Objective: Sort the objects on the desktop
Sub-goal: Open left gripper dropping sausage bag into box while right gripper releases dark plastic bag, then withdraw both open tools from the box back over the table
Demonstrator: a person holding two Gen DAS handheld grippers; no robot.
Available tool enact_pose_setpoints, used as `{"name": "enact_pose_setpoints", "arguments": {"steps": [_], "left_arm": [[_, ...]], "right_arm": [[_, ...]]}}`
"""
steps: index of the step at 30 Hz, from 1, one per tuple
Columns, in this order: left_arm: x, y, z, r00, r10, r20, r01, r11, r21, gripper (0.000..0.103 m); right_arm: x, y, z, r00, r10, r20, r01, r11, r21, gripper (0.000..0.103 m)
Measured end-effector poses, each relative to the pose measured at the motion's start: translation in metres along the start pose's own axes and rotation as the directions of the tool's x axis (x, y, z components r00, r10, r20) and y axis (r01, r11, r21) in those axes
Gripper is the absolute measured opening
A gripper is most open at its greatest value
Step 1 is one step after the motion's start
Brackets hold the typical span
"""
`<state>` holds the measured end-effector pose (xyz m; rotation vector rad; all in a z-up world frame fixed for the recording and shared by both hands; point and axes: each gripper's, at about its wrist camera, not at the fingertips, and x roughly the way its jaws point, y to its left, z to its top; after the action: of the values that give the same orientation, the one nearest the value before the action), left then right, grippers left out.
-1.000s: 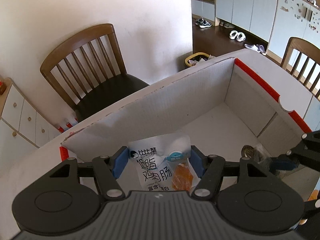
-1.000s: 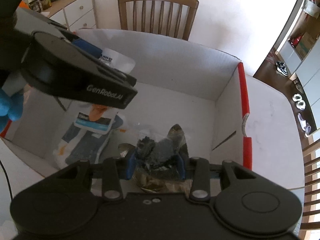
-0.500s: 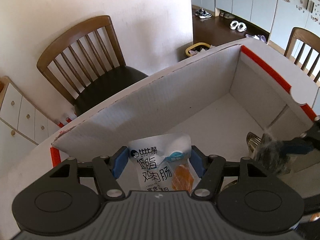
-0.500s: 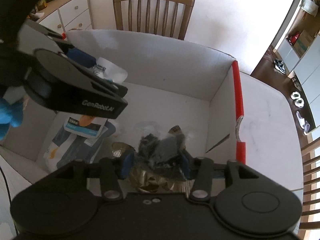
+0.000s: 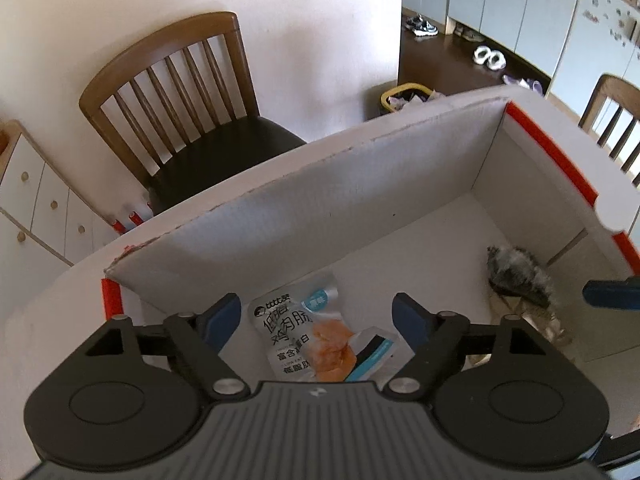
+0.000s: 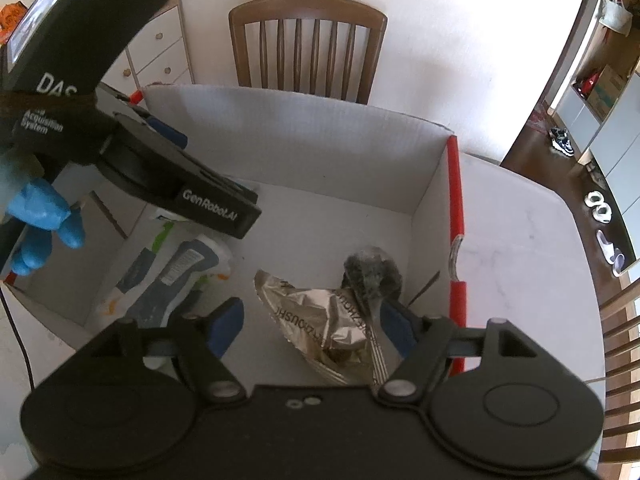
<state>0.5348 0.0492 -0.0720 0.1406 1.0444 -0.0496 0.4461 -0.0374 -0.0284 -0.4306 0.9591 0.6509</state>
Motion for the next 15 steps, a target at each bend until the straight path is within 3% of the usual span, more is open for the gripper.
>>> {"name": "enact_pose_setpoints", "arguments": {"steps": [15], "left_arm": [[-0.063,-0.010,-0.013,0.998,-0.013,0.059,0.012,1.000,0.012,0.082]], "right_arm": [[-0.041,0.003,-0.005,0.999,0.001,0.046,-0.001,1.000,0.008,0.075]]}}
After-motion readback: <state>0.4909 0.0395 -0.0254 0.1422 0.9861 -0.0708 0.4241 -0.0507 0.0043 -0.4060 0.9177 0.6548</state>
